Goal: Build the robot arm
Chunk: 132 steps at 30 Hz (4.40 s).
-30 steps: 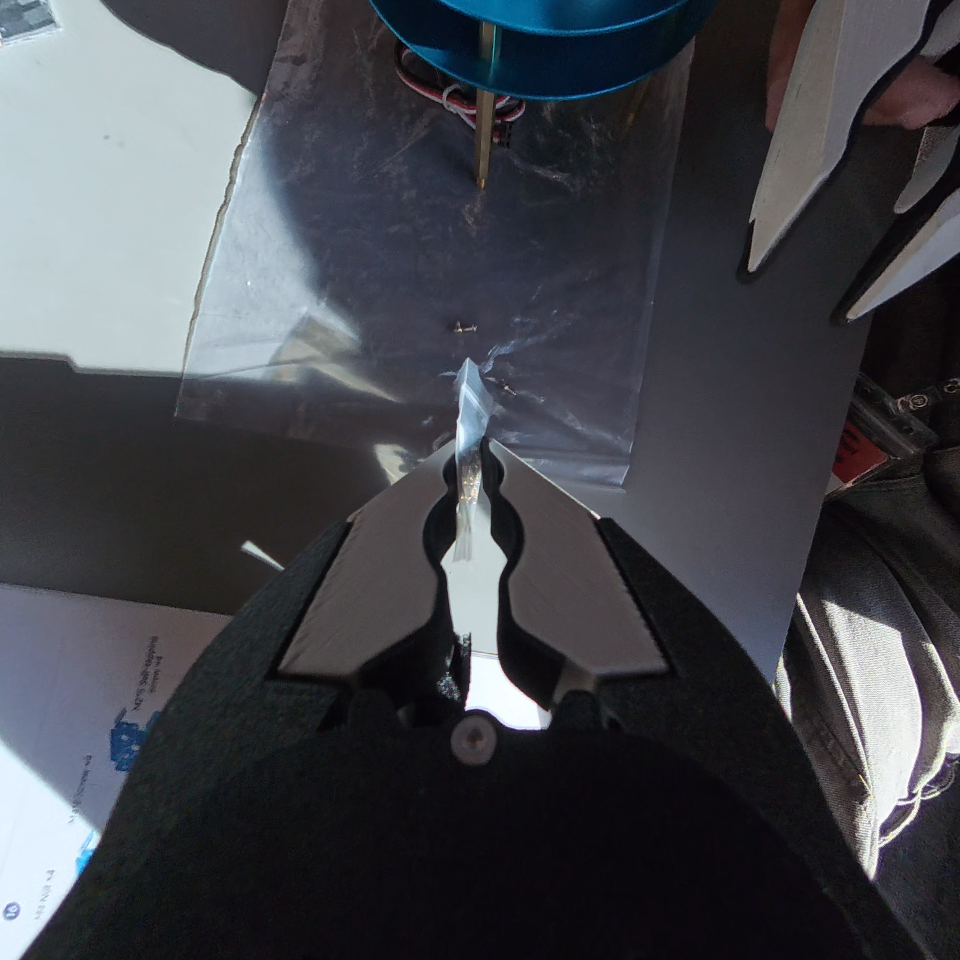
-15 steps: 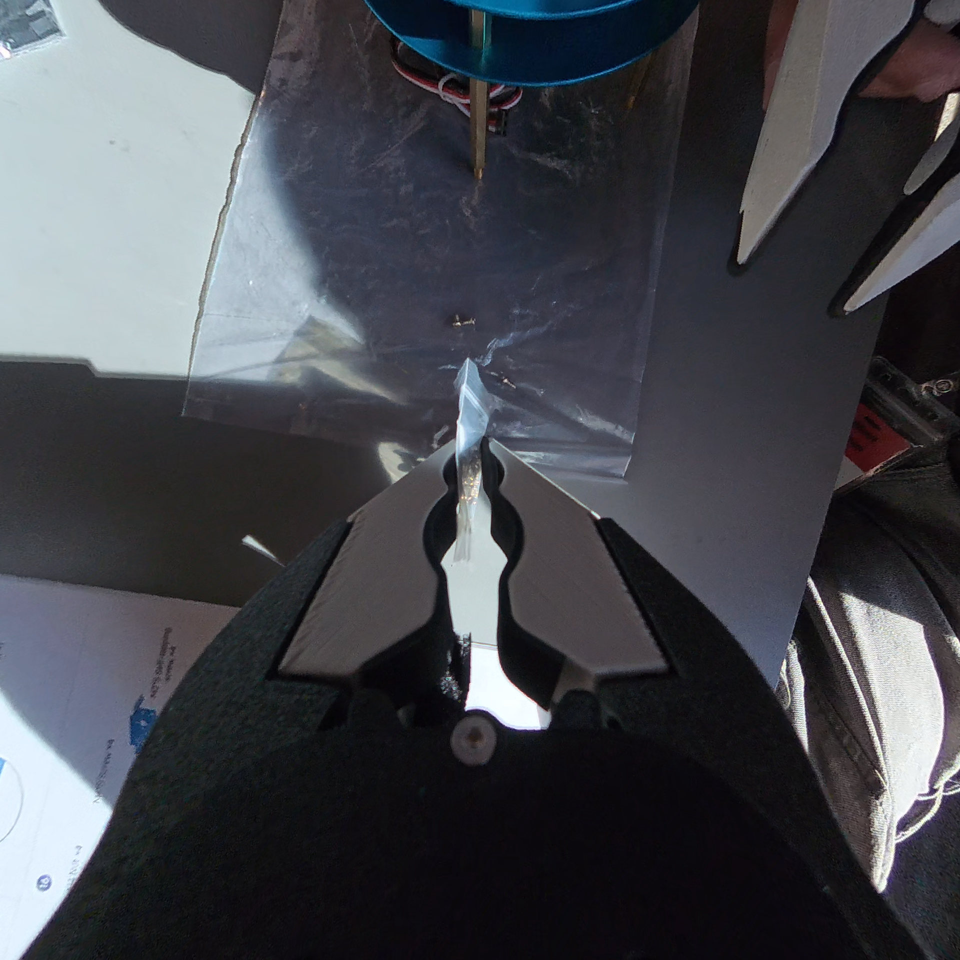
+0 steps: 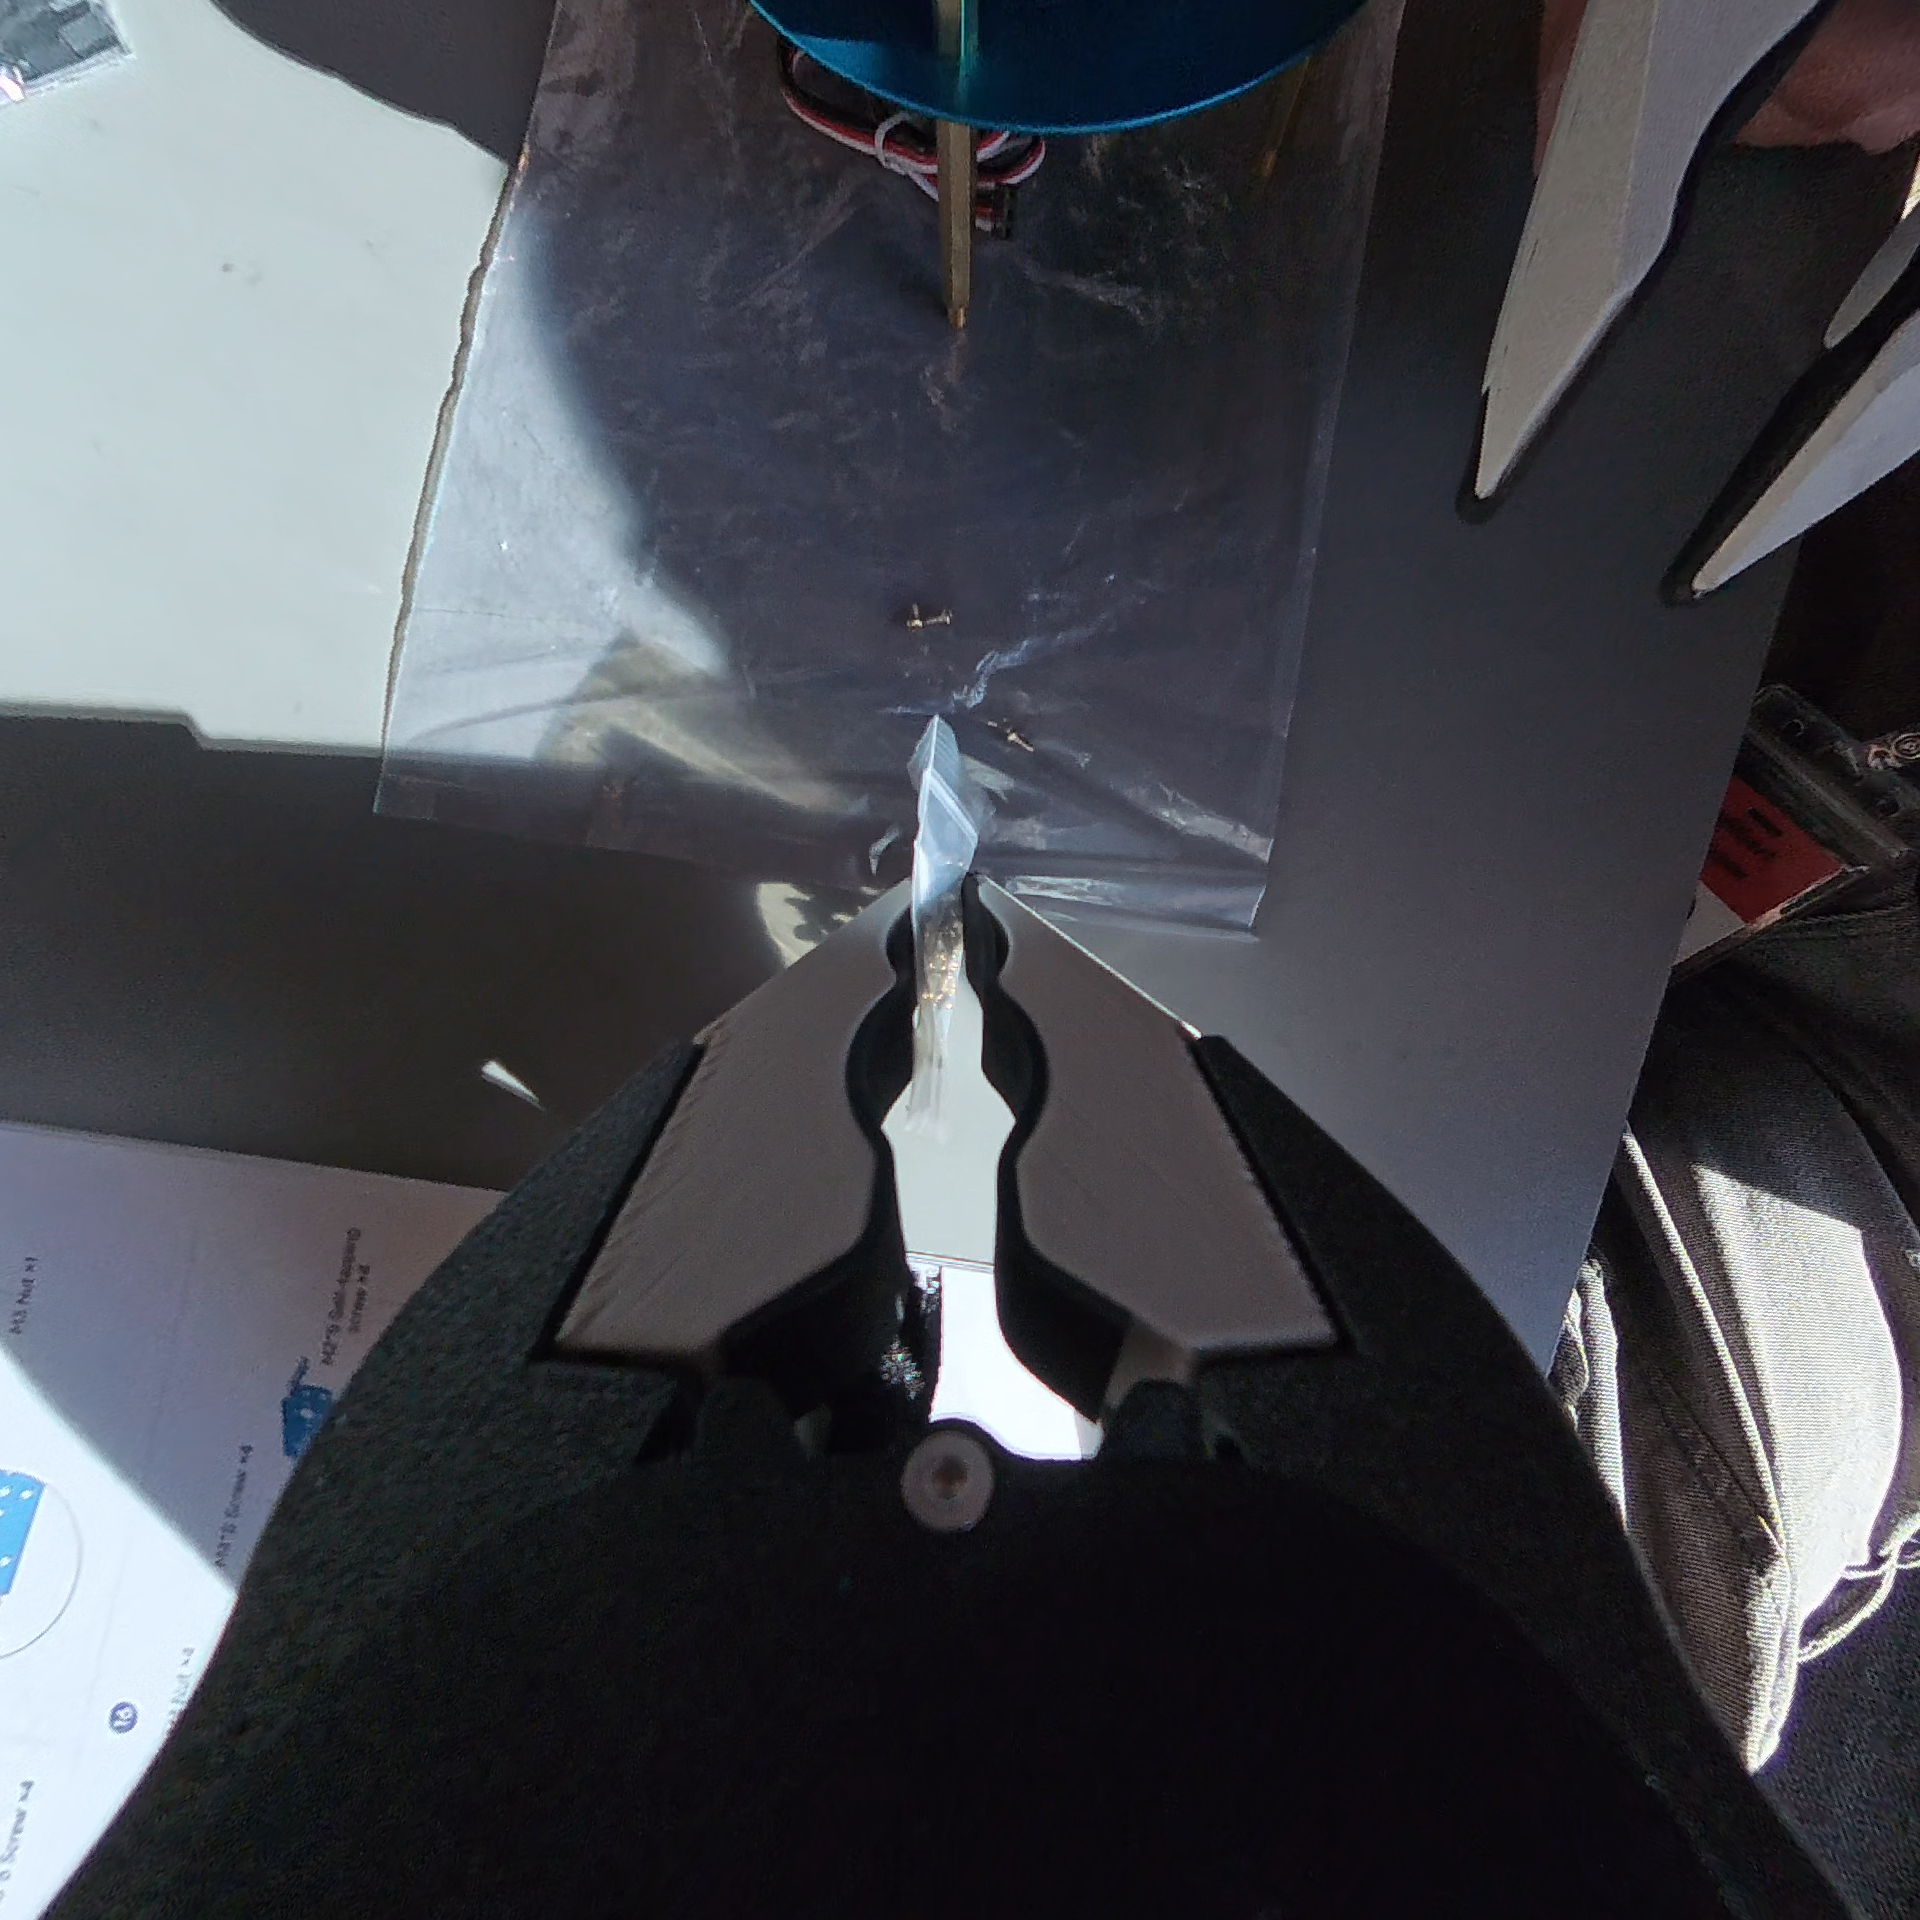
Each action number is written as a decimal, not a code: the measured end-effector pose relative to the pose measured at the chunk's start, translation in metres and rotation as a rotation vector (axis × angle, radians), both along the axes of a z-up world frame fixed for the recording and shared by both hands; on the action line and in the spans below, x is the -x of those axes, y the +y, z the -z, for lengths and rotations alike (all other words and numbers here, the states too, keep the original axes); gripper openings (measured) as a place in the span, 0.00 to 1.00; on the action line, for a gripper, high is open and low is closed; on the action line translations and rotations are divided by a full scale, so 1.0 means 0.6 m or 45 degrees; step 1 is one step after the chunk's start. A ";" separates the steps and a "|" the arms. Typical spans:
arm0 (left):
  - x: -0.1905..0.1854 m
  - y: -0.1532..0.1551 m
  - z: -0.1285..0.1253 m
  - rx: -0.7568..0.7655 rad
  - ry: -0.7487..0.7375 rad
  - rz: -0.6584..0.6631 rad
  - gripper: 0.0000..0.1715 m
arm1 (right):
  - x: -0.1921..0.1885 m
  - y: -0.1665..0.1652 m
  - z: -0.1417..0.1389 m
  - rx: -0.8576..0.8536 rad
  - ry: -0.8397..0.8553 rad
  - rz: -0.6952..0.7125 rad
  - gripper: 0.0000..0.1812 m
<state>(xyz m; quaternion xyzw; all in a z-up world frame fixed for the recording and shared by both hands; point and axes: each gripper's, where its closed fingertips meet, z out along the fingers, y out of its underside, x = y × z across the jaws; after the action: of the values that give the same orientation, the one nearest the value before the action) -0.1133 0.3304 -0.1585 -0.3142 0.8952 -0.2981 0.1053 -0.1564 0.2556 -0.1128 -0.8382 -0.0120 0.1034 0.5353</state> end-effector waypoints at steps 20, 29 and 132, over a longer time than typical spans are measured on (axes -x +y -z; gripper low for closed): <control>0.024 -0.078 -0.173 0.843 -0.386 -0.043 0.02 | -0.037 0.016 -0.127 -0.215 -0.235 0.061 0.13; 0.040 -0.108 -0.250 1.151 -0.584 0.013 0.02 | -0.027 0.040 -0.204 -0.247 -0.031 -0.139 0.12; 0.104 0.031 -0.187 0.850 -0.683 -0.507 0.13 | -0.103 0.101 0.068 0.934 -0.936 -1.219 0.00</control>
<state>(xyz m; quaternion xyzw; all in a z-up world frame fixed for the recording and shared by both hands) -0.1755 0.3490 -0.0464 -0.4084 0.6140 -0.6141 0.2812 -0.0943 0.3163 -0.1533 -0.8477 -0.5239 0.0349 0.0751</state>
